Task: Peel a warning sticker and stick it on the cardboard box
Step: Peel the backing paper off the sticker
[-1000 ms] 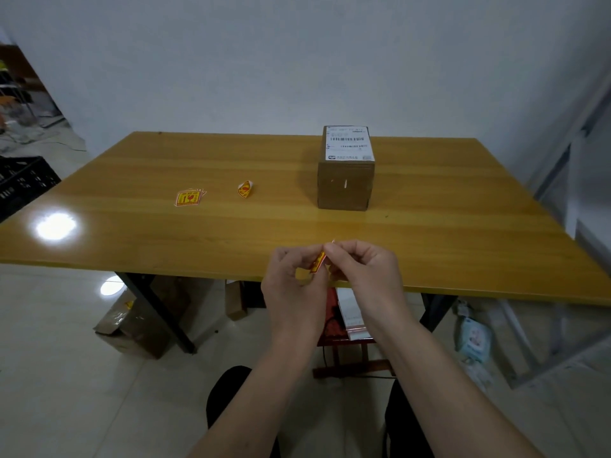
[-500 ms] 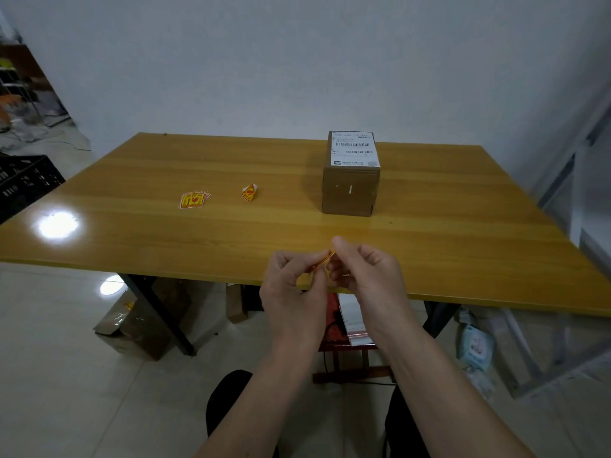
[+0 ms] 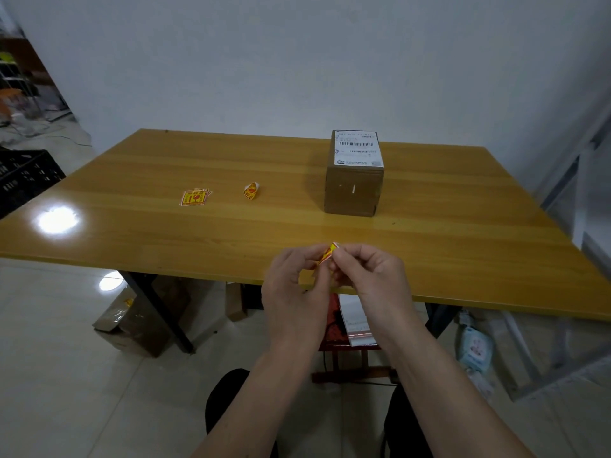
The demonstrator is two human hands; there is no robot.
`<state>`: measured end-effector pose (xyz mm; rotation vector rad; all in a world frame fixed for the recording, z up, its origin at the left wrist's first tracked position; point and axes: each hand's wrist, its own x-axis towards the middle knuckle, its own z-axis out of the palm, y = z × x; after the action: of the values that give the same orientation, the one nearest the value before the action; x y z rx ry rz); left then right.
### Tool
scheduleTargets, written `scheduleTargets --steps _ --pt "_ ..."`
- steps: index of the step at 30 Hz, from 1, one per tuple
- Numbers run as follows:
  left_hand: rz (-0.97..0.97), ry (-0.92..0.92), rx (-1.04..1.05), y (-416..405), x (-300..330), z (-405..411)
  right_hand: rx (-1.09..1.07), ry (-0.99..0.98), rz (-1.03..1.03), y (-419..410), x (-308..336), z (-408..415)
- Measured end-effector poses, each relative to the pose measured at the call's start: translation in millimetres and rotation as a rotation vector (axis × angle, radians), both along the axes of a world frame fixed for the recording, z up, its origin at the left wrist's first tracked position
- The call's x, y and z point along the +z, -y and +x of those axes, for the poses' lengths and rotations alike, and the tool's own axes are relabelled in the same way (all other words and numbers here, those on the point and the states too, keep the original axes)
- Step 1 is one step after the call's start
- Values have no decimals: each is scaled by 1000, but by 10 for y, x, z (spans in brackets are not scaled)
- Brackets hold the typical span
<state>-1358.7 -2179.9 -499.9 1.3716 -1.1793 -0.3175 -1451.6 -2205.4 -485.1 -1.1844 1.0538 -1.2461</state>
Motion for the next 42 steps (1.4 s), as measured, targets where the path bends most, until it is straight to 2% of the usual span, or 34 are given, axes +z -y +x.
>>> scheduleTargets --steps 7,14,24,42 --pt "11 1 20 17 -10 37 41 -89 -51 -13 4 15" --pt "-19 55 40 5 1 60 78 79 67 -30 40 27" --pt "-2 33 53 11 -27 100 65 150 91 -23 15 80" --pt "-23 -21 34 -12 -13 136 108 81 25 -45 48 102"
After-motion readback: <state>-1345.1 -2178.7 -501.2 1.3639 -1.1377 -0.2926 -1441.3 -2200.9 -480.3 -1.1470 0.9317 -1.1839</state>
